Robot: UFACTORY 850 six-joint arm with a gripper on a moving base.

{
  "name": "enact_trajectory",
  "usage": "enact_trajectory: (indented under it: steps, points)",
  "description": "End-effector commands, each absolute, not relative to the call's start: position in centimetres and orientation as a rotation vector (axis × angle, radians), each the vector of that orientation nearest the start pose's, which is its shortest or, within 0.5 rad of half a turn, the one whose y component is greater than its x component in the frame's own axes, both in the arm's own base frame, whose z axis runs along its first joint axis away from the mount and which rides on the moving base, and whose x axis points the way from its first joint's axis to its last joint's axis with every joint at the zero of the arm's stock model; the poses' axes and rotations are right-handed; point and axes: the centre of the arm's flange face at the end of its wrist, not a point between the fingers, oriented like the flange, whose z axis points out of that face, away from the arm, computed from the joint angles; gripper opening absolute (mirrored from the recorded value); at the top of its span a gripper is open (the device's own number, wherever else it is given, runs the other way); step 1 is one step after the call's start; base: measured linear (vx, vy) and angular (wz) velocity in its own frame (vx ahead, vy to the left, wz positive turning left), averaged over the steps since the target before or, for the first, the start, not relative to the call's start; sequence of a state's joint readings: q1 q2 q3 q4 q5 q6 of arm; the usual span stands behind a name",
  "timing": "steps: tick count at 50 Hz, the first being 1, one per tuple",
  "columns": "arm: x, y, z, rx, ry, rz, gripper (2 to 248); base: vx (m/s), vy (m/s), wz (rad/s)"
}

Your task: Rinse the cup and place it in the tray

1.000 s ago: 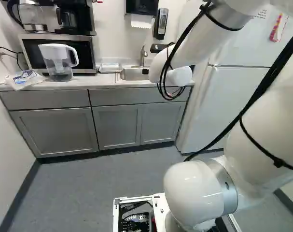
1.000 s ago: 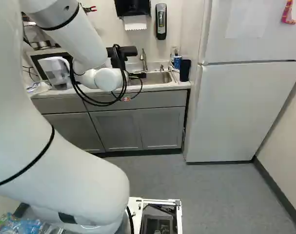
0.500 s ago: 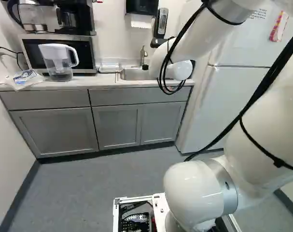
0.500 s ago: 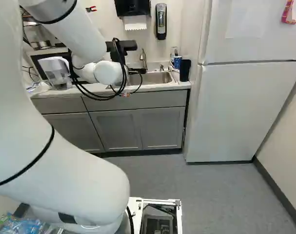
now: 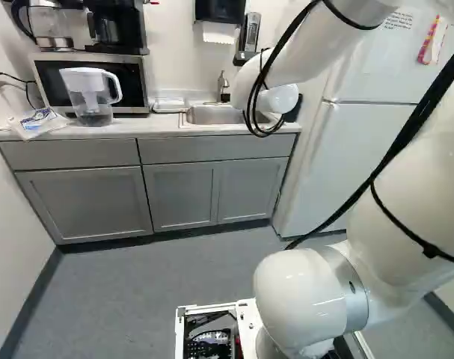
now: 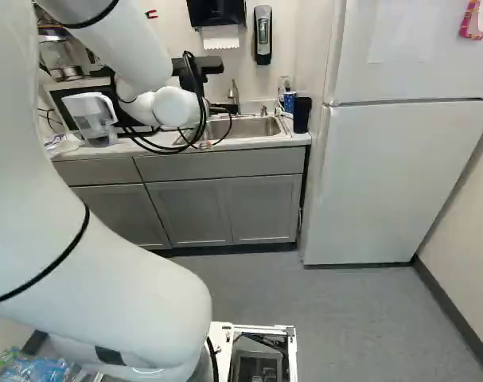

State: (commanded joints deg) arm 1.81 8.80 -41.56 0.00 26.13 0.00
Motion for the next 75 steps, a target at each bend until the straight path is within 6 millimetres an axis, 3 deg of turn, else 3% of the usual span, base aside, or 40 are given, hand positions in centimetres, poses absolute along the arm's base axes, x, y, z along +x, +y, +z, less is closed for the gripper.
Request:
enact_trajectory:
  steps: [75]
  points:
    - [48.2,1.4,64.1,-2.459,-0.036,-1.925,247,0.000,0.000,0.000]
